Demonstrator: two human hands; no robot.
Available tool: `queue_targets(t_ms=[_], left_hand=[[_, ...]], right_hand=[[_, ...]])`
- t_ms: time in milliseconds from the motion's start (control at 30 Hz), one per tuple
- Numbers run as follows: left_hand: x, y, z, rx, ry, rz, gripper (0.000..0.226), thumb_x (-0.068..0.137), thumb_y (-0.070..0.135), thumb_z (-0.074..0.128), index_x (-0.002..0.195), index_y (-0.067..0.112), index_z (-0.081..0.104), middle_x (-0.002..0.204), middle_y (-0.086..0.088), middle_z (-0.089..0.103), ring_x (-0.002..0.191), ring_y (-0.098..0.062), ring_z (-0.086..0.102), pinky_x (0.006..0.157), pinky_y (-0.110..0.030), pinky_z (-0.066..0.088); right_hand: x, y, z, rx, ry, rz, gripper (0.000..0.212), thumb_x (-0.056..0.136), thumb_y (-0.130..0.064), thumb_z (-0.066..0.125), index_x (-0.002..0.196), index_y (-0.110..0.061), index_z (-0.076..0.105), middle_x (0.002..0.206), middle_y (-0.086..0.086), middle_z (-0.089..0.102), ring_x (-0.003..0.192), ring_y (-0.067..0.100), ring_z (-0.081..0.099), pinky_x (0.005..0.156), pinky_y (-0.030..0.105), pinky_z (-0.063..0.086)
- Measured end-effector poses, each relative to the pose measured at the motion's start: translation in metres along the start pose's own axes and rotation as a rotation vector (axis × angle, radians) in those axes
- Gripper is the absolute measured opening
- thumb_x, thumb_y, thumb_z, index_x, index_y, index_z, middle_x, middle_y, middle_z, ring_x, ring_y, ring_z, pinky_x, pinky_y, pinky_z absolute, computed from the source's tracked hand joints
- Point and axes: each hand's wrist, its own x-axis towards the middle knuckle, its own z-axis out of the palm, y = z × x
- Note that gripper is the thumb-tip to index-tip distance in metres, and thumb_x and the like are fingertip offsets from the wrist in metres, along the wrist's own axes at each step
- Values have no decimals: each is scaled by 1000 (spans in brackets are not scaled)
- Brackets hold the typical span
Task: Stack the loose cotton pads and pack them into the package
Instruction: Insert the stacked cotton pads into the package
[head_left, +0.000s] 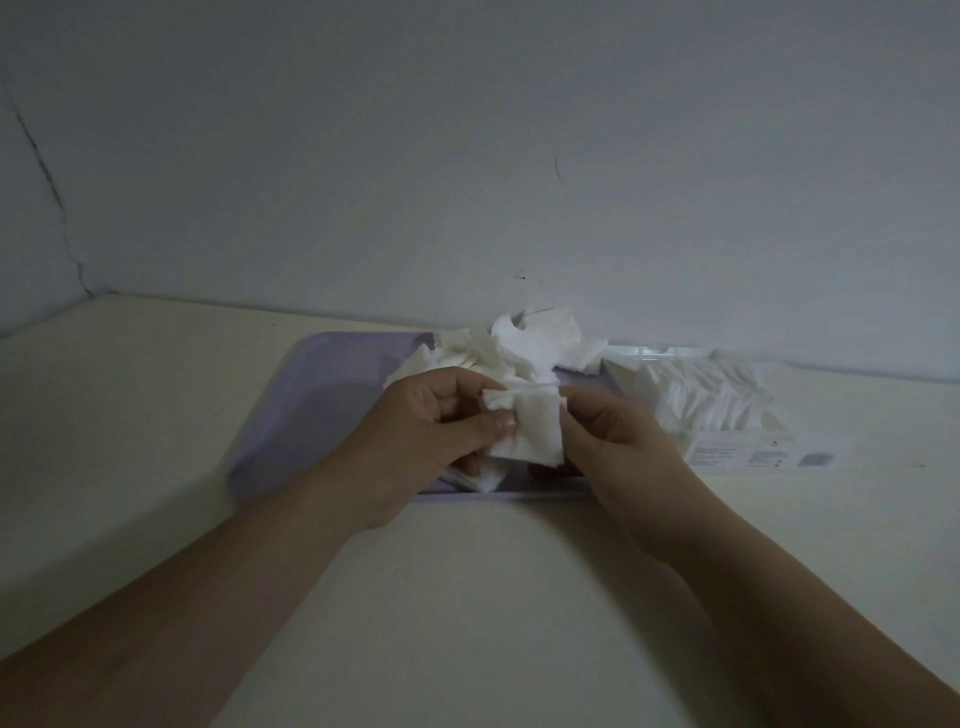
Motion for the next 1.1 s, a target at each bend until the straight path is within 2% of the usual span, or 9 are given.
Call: queue_targets(t_ms=[200, 300, 367, 467, 600, 733, 833, 967, 1100], left_hand=[[0, -1, 3, 52, 66, 38, 13, 84, 4, 80, 91, 12, 72, 78, -8, 70, 62, -15, 63, 59, -28, 57], [3, -5, 1, 96, 130, 27, 37, 75, 20, 91, 105, 17, 69, 89, -15, 71, 77, -23, 68, 67, -39, 60], [3, -7, 0, 130, 93, 2, 56, 68, 32, 92, 118, 25, 68, 90, -9, 71, 83, -25, 70, 74, -42, 59], [0, -4, 3, 139, -12, 55, 28, 81, 19, 86, 107, 27, 77, 100, -10, 78, 93, -24, 74, 93, -44, 58], [-1, -4, 5, 176, 21, 85, 18, 88, 13, 79, 95, 29, 78, 99, -17, 76, 85, -19, 67, 81, -39, 56], [-2, -4, 7, 199, 7, 112, 20, 91, 10, 76, 106, 23, 77, 101, -8, 79, 95, -25, 74, 84, -34, 59], [-6, -3, 12, 288, -38, 186, 30, 92, 2, 71, 113, 24, 75, 102, -6, 79, 96, -34, 73, 89, -40, 59], [-2, 3, 8, 382, -31, 183, 31, 85, 11, 70, 105, 34, 75, 94, -7, 76, 80, -21, 69, 78, -34, 56], [5, 10, -12, 908, 92, 84, 15, 85, 35, 76, 97, 34, 67, 76, 9, 69, 67, -5, 63, 70, -27, 50]], right_hand=[[-2, -5, 1, 142, -17, 35, 31, 102, -31, 60, 119, -10, 75, 114, 18, 76, 113, 40, 69, 96, 52, 59], [-1, -2, 1, 105, -62, -39, 31, 93, -17, 74, 122, -7, 71, 112, 12, 78, 105, 26, 74, 85, 37, 60], [0, 3, 2, 72, -12, -67, 27, 92, -10, 75, 119, -8, 71, 109, 12, 78, 103, 27, 74, 86, 42, 59], [2, 6, 4, 126, 33, -84, 27, 86, -10, 69, 112, -14, 71, 109, 9, 77, 107, 28, 71, 96, 47, 57], [1, 4, 7, 115, 49, -84, 40, 86, -10, 64, 125, -18, 65, 121, 5, 74, 119, 23, 68, 106, 42, 51], [-3, -1, 11, 111, 49, 6, 51, 96, 4, 64, 138, -24, 54, 121, -8, 70, 115, 3, 68, 104, 28, 54], [-3, -1, 12, 42, 93, -4, 59, 96, 5, 62, 144, -25, 48, 115, -22, 62, 99, -18, 63, 89, 10, 53], [-2, -6, 11, -41, 118, -13, 36, 94, -13, 64, 127, -27, 62, 115, -9, 73, 111, 9, 69, 106, 44, 54], [-1, -4, 4, -195, 264, -57, 22, 88, -32, 75, 106, -22, 70, 98, -4, 77, 94, 12, 73, 90, 45, 60]])
